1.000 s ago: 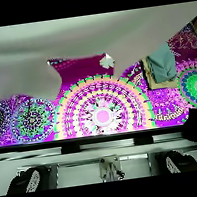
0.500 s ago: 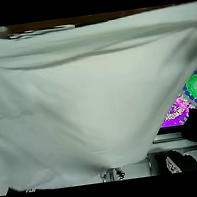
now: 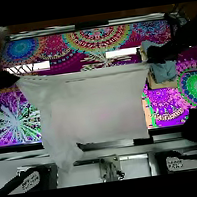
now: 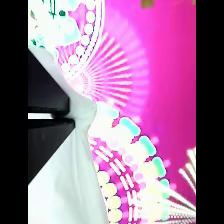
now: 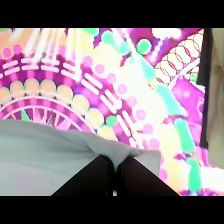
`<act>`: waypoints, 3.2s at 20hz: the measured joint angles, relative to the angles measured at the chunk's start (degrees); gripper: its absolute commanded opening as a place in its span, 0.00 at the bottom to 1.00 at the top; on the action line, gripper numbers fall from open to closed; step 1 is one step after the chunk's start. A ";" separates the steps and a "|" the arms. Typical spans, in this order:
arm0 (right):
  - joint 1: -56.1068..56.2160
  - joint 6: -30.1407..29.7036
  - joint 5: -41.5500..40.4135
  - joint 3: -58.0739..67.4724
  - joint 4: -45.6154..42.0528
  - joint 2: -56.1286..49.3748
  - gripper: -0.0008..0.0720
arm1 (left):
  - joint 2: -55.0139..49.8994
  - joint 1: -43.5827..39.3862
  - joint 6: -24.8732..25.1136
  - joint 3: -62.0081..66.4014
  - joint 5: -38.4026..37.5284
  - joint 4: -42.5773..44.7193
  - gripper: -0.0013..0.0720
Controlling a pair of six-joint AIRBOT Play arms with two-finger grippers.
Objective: Fold the shirts.
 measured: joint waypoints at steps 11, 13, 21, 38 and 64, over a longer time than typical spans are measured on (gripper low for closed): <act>3.54 2.14 30.97 -0.83 1.99 -13.53 0.12 | -19.85 -4.57 5.86 0.37 25.49 -4.96 0.06; 3.54 2.58 31.93 -0.90 1.01 -14.05 0.12 | -21.92 -5.20 6.01 0.39 28.50 -5.09 0.06; 3.58 3.06 8.90 -0.87 -5.46 -14.47 0.12 | -24.09 -4.79 5.38 4.02 13.33 2.86 0.06; 4.98 9.64 -12.79 -1.79 -6.32 -17.35 0.71 | -23.74 -4.48 -3.48 -1.97 -14.27 15.89 0.71; -10.62 -0.55 -6.99 -36.00 -11.39 12.41 0.84 | 6.91 9.38 0.63 -51.04 -9.35 6.32 0.52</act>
